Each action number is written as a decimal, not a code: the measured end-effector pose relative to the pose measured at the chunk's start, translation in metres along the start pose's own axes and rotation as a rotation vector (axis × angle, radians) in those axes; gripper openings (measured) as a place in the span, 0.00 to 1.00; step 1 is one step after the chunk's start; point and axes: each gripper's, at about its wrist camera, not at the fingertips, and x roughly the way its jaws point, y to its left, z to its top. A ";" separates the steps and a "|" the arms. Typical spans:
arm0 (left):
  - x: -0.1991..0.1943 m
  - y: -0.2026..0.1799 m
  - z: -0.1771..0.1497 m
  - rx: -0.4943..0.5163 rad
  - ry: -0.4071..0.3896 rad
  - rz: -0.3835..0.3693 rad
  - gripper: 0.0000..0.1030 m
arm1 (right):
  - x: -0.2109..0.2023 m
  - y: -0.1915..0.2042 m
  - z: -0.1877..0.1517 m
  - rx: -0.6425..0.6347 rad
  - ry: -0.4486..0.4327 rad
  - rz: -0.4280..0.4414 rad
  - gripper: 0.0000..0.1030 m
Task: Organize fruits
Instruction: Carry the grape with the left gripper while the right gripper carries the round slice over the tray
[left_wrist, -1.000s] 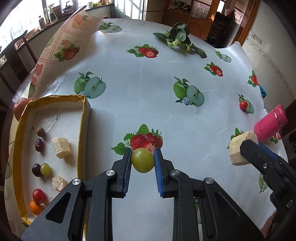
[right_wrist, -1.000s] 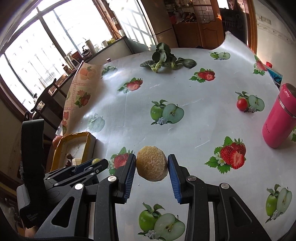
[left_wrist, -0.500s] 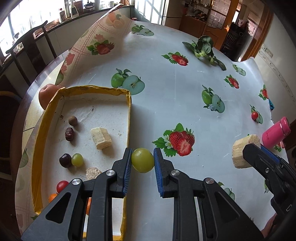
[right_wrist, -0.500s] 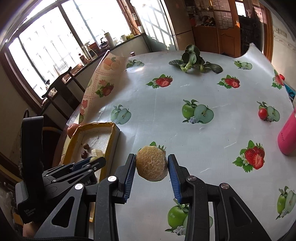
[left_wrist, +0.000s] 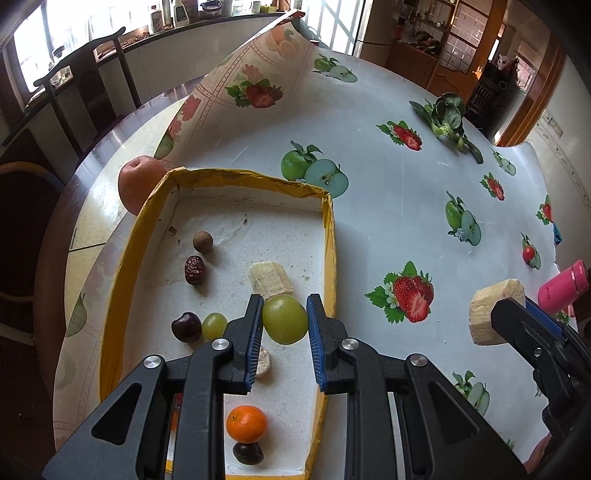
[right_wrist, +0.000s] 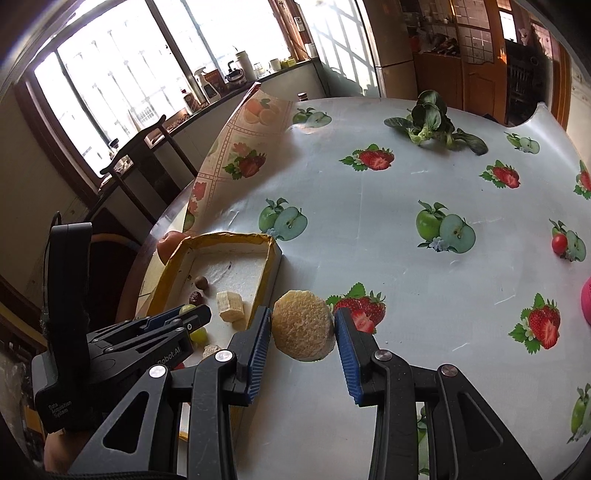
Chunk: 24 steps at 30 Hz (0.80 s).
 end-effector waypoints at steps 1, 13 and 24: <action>0.001 0.004 0.001 -0.005 0.000 0.003 0.20 | 0.002 0.003 0.001 -0.005 0.001 0.003 0.35; 0.008 0.048 0.016 -0.063 0.000 0.043 0.20 | 0.023 0.036 0.018 -0.058 0.009 0.045 0.35; -0.004 0.074 0.060 -0.072 -0.066 0.073 0.20 | 0.025 0.069 0.064 -0.120 -0.054 0.077 0.35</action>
